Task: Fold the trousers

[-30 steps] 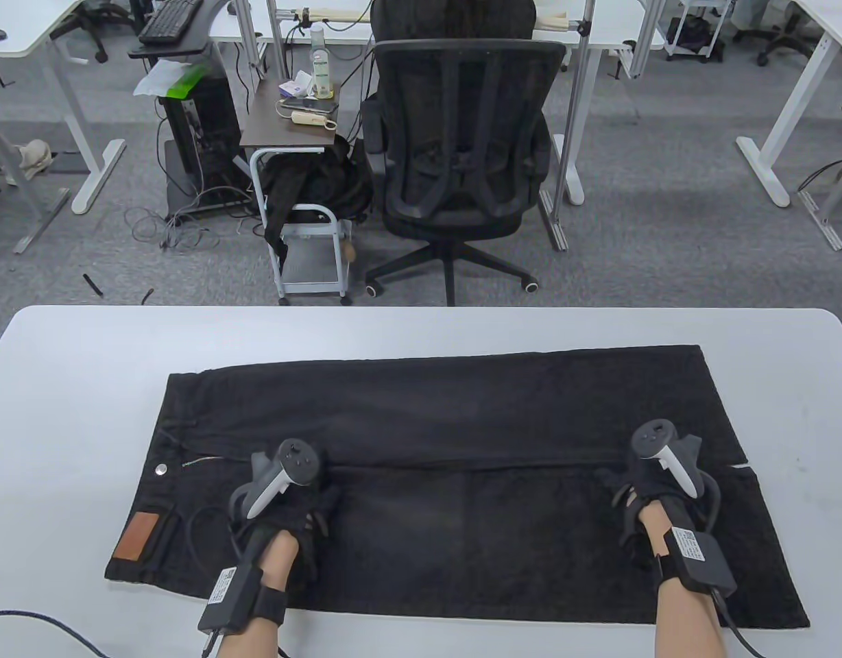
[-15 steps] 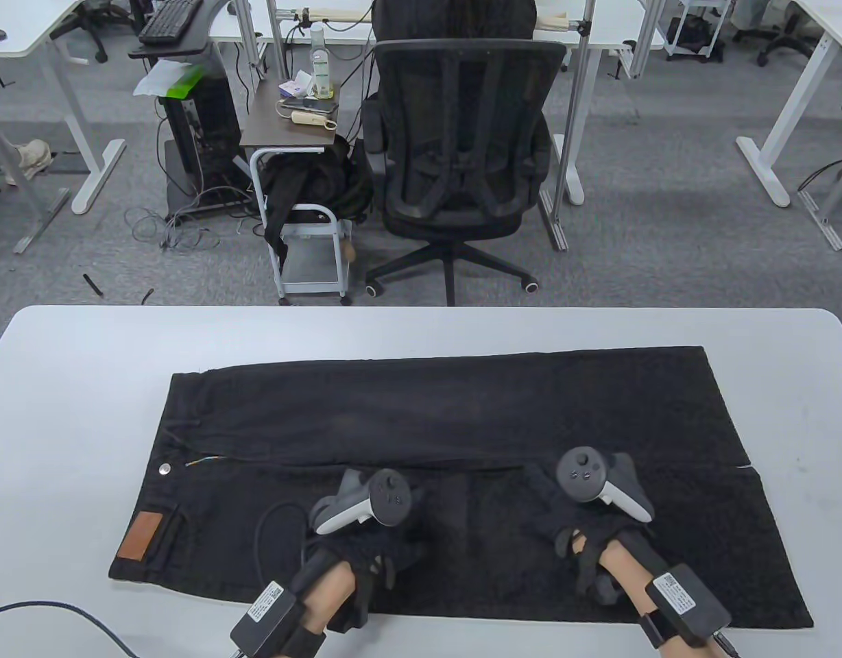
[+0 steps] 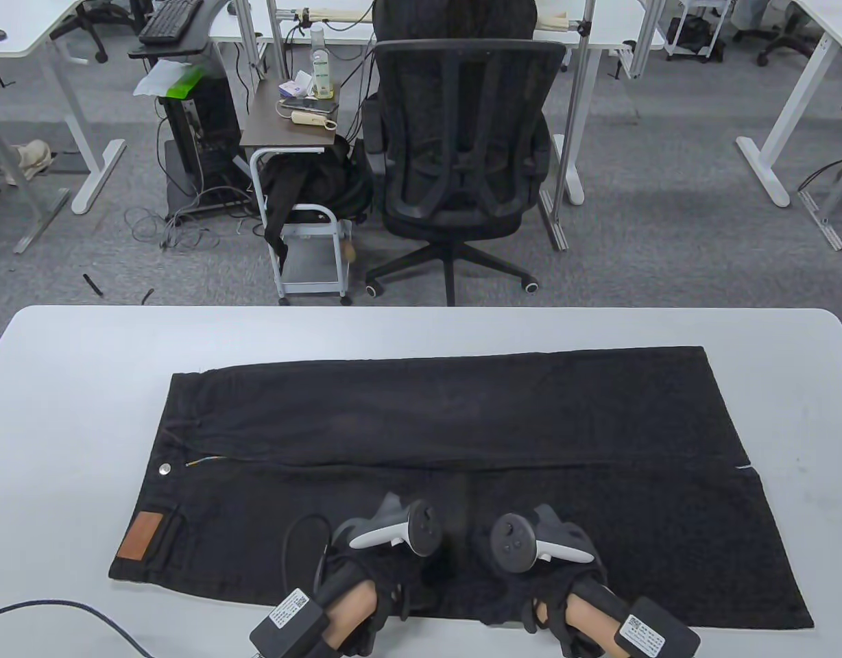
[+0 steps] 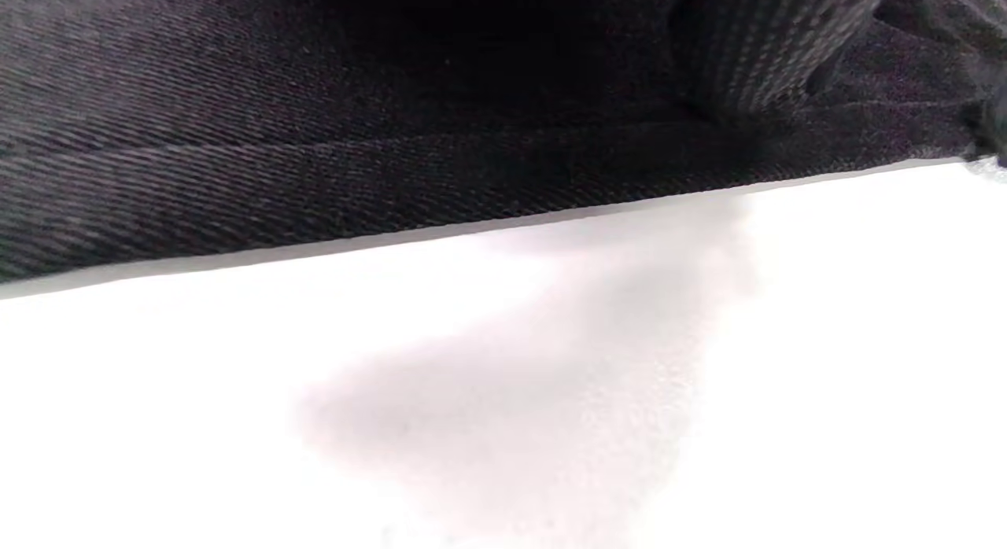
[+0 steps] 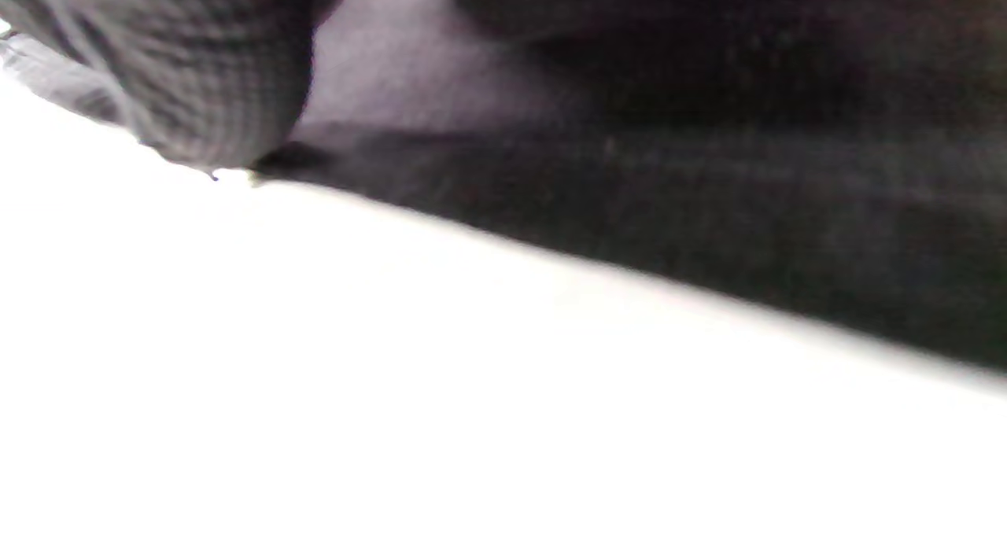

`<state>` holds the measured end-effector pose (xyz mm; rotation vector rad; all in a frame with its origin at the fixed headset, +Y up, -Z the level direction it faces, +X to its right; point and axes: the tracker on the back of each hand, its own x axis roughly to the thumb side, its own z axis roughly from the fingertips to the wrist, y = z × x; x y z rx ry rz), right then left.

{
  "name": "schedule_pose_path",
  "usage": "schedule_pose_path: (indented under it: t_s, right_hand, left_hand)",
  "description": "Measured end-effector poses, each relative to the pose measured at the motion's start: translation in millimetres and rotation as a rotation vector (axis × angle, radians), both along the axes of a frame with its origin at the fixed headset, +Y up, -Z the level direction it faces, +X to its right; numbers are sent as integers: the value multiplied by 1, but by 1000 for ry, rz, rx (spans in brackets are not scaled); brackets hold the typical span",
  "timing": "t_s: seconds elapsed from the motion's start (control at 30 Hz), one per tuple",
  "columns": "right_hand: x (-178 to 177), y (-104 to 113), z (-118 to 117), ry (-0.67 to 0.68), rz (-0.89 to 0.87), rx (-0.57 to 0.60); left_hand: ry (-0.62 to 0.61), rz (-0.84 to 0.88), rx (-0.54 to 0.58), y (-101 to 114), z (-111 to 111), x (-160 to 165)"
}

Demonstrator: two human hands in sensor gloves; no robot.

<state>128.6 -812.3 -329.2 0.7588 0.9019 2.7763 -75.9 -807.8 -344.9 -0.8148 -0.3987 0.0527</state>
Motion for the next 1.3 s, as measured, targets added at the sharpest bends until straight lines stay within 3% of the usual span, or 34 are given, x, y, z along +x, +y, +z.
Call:
schedule_pose_path:
  t_s: [0.37,0.7,0.8,0.93,1.07,1.17,1.3]
  right_hand:
    - [-2,0,1,-6,-38,122]
    - [-10,12,1,3,-76,387]
    - [-8,13,-3,-26,-124,375]
    - [2,13,-15,-117,-226,268]
    - [12,13,-26,-185,-315,157]
    - [17,12,-29,-209,-346,120]
    - [20,10,-32,-223,-374,86]
  left_hand:
    - [-9,-18,4,-2,3,3]
    - [-9,-3,86,4,4,7]
    - [-11,9,136,7,4,9]
    - [-30,2,187,14,7,13]
    - [-82,-113,277,22,16,23]
    - [-158,-255,453,33,22,32]
    - [-194,-218,549,42,25,36]
